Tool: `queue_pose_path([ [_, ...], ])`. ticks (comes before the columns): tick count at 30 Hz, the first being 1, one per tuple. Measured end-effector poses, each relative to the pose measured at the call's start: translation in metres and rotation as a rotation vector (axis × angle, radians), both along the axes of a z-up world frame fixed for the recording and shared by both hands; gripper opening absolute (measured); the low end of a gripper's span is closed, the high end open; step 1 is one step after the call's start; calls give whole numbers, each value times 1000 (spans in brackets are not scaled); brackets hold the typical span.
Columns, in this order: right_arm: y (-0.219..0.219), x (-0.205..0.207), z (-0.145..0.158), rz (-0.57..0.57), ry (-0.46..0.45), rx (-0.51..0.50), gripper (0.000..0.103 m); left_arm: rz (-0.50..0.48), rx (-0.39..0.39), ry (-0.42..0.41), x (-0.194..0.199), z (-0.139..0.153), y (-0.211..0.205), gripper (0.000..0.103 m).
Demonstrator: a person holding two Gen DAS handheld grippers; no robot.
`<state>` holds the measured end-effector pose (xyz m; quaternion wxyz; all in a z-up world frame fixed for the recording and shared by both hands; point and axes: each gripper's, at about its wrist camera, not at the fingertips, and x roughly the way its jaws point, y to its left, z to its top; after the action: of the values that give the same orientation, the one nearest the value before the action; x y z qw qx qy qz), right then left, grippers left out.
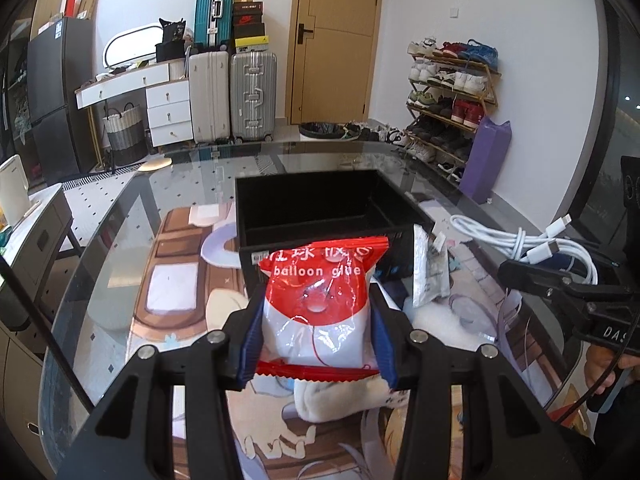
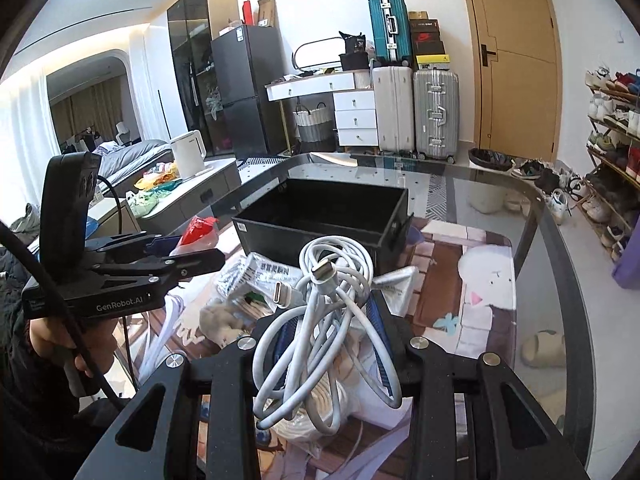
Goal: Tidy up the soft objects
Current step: 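Lift and carry the bag with the left tool while the right tool carries the cables to the black box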
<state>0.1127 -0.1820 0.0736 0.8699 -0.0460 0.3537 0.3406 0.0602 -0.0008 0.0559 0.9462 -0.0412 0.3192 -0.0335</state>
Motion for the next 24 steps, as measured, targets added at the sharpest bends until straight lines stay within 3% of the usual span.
queue_pose_path([
  [8,7,10,15,-3,-12,-5,36,-2,-5,-41,7,18,-2,46],
  [24,22,47,32,9,-12,18,36,23,-58,-46,47,31,5,46],
])
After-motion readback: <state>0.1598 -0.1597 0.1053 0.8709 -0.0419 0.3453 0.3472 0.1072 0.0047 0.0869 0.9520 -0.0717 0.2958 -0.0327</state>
